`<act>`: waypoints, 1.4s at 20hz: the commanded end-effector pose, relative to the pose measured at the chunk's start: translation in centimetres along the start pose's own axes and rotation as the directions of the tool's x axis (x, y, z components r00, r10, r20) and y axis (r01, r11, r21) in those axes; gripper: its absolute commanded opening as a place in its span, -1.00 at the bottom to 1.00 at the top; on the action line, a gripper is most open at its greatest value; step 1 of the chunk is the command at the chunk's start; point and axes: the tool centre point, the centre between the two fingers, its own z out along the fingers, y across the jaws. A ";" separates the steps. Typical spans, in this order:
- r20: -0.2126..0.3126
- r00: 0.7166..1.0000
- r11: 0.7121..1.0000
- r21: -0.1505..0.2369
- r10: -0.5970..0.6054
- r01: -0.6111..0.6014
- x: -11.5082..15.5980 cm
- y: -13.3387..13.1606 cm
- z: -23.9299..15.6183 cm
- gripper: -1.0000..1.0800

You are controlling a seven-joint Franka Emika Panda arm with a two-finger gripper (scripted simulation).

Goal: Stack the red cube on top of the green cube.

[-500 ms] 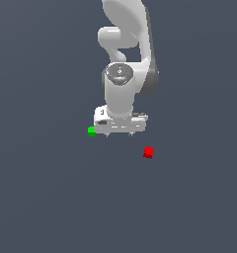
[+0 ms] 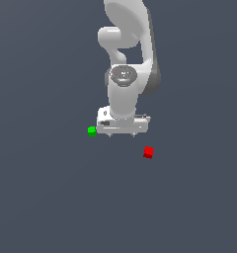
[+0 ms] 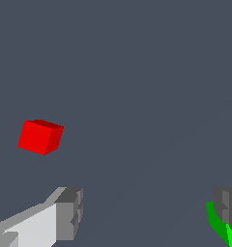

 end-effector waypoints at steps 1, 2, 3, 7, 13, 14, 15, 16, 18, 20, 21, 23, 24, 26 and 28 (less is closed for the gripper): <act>-0.002 1.000 1.000 0.000 0.015 -0.015 0.0 -0.8 0.4 0.92; -0.003 1.000 1.000 0.000 0.023 -0.023 0.0 -1.1 0.6 0.92; -0.004 0.999 0.999 0.001 0.032 -0.032 0.0 -1.5 0.9 0.92; -0.010 0.997 0.997 0.001 0.075 -0.075 0.0 -3.5 2.0 0.92; -0.021 0.987 0.987 0.003 0.160 -0.160 0.5 -7.3 4.2 0.92; -0.023 0.985 0.985 0.004 0.174 -0.174 0.6 -7.9 4.5 0.92; -0.025 0.982 0.982 0.004 0.187 -0.187 0.7 -8.5 4.9 0.92; -0.027 0.980 0.980 0.005 0.200 -0.200 0.8 -9.1 5.2 0.92; -0.030 0.974 0.975 0.005 0.223 -0.223 1.1 -10.2 5.8 0.92; -0.033 0.970 0.970 0.006 0.243 -0.243 1.4 -11.1 6.4 0.92; -0.034 0.967 0.968 0.006 0.252 -0.251 1.5 -11.5 6.6 0.92; -0.036 0.963 0.964 0.007 0.267 -0.267 1.7 -12.2 7.0 0.92; -0.037 0.961 0.962 0.007 0.274 -0.274 1.9 -12.5 7.2 0.92; -0.039 0.958 0.959 0.007 0.285 -0.285 2.1 -12.9 7.5 0.92; -0.040 0.955 0.956 0.008 0.293 -0.293 2.2 -13.3 7.7 0.92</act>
